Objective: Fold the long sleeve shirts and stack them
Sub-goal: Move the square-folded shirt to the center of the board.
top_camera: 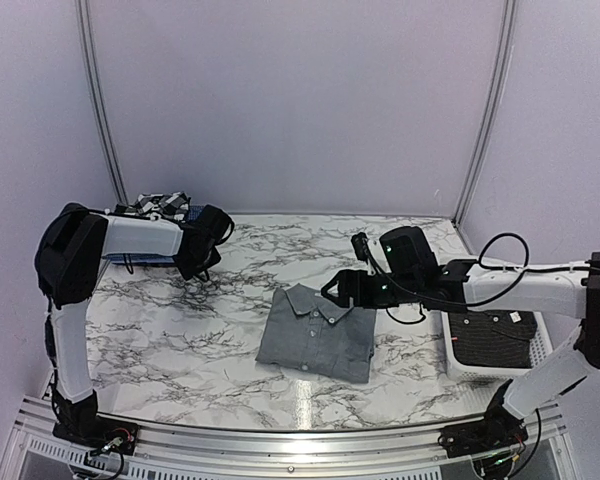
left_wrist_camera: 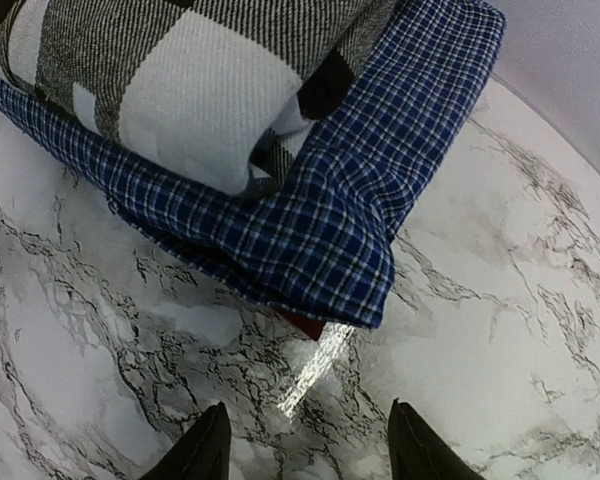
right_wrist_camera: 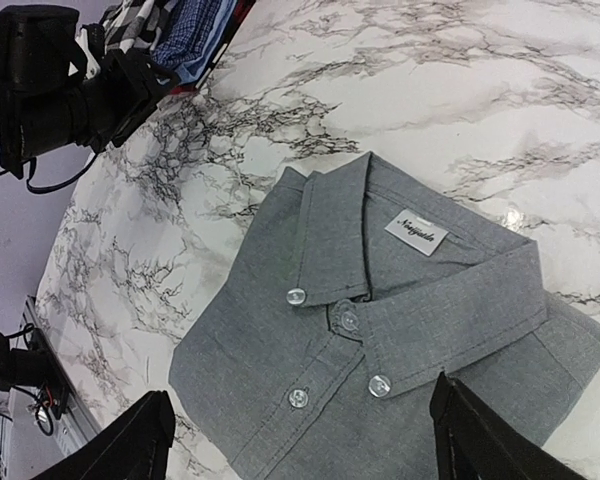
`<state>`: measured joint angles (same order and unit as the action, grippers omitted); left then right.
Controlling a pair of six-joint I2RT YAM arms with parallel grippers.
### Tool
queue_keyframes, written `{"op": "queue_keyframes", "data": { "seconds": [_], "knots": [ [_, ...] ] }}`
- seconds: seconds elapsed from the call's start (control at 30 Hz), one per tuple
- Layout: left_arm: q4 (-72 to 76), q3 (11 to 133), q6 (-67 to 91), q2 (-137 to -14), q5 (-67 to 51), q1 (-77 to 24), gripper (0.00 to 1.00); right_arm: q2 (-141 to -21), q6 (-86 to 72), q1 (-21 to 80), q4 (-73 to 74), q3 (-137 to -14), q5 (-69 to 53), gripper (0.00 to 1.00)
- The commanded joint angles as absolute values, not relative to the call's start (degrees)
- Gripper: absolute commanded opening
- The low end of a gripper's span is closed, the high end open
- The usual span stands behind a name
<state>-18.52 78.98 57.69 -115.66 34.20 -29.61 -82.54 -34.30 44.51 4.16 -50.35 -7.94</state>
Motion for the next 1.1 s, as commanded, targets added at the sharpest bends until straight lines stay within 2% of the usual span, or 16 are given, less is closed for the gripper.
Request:
{"op": "queue_keyframes", "data": {
  "seconds": [0.0, 0.27, 0.53, 0.7, 0.93, 1.07],
  "knots": [
    [-22.5, 83.9, 59.6, -119.9, 37.4, -28.6, 0.53, -79.7, -33.2, 42.8, 5.0, -49.4, -7.3, 0.85],
    [-25.3, 88.5, 61.3, -125.1, 38.0, -27.2, 0.49, -78.0, -33.0, 42.2, 5.9, -48.7, -7.4, 0.85],
    [-26.1, 91.3, 61.2, -129.1, 36.3, -25.6, 0.48, -78.0, -33.3, 42.1, 6.0, -48.1, -7.3, 0.85],
    [-26.1, 93.4, 60.2, -131.6, 33.0, -24.2, 0.35, -78.2, -33.4, 42.1, 6.2, -48.2, -7.3, 0.85],
    [-25.5, 96.9, 55.4, -133.3, 27.8, -24.0, 0.01, -79.1, -33.5, 42.1, 5.6, -47.8, -7.5, 0.85],
    [-25.2, 97.5, 52.5, -132.4, 24.7, -25.2, 0.00, -79.5, -33.5, 42.1, 5.2, -47.7, -7.3, 0.85]
  ]
}}
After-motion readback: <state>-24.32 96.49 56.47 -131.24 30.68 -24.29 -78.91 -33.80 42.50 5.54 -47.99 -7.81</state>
